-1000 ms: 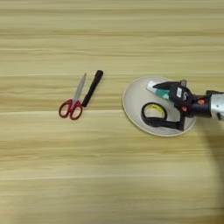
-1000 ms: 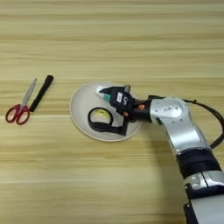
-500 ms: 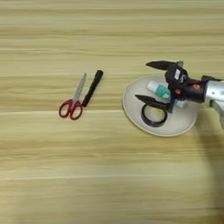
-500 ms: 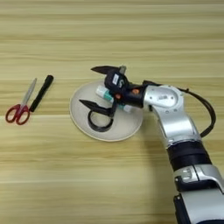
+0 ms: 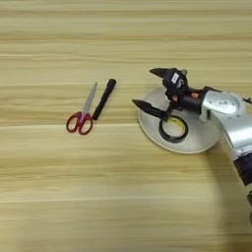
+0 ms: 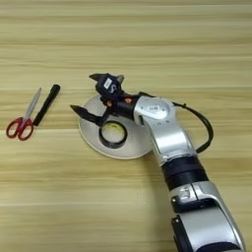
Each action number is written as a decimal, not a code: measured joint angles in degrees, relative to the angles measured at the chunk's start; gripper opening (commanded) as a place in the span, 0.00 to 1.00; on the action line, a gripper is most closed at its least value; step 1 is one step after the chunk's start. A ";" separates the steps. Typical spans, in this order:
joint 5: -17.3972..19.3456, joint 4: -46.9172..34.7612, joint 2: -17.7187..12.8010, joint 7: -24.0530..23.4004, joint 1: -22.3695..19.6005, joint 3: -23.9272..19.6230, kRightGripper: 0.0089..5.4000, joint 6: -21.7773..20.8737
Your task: Move the objects on the table
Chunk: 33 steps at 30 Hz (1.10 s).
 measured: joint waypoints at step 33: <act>-3.72 6.39 17.10 -28.80 -5.39 1.11 1.00 16.07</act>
